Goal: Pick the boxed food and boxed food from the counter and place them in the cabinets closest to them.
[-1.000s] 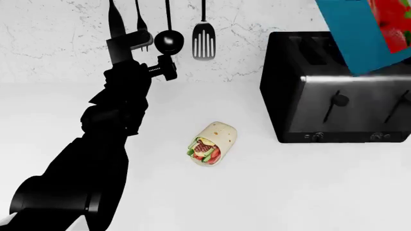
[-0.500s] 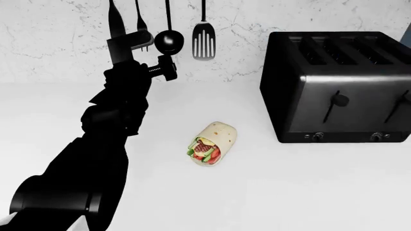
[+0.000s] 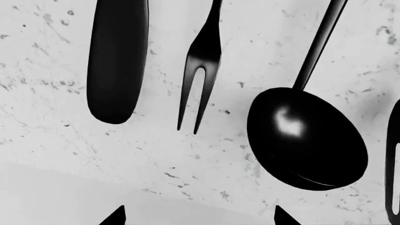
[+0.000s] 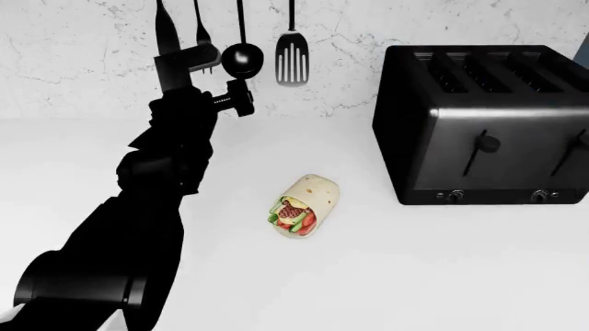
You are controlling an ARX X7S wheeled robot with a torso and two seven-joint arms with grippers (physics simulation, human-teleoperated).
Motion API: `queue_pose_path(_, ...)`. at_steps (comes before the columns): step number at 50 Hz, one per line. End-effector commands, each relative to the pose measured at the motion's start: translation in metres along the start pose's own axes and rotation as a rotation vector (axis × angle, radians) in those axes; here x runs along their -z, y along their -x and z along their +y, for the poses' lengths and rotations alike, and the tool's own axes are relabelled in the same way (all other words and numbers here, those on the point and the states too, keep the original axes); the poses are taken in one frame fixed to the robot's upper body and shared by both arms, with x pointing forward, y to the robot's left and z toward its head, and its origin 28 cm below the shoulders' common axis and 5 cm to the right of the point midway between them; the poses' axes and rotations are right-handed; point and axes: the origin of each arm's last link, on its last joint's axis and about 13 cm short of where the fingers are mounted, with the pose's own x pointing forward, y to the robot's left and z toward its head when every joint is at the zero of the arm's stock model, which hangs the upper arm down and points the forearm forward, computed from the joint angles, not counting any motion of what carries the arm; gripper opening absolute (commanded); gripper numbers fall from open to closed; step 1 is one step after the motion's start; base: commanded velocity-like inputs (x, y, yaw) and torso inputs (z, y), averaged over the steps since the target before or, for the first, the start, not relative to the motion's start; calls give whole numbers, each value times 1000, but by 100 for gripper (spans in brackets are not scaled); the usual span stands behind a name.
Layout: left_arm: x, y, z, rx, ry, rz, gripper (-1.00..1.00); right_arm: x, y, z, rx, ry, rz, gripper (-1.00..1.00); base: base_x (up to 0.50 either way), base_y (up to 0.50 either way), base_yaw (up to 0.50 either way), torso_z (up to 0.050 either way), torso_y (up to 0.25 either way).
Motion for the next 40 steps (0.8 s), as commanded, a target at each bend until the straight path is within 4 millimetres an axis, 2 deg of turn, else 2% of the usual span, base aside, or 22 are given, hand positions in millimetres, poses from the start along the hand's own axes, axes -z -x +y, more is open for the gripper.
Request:
queue_pose_path(1,0,0,0,-1,-4,0,100,10,-32,2,7,-40,118,-100,0,0,0,0,0)
queue_pose_path(6,0,0,0,-1,-5,0,100,19,-52,5,-19,-61,201,-100,0,0,0,0,0)
queue_pose_path(15,0,0,0,-1,-9,-1,100,32,-69,7,-35,-101,299,-100,0,0,0,0,0)
queue_pose_path(23,0,0,0,1,-10,-2,100,42,-98,5,-37,-101,386,-100,0,0,0,0,0)
queue_pose_path(32,0,0,0,1,-15,-1,100,60,-119,5,-60,-112,493,-100,0,0,0,0,0)
queue_pose_path(40,1,0,0,5,-18,2,100,67,-143,5,-67,-118,578,-100,1,0,0,0,0)
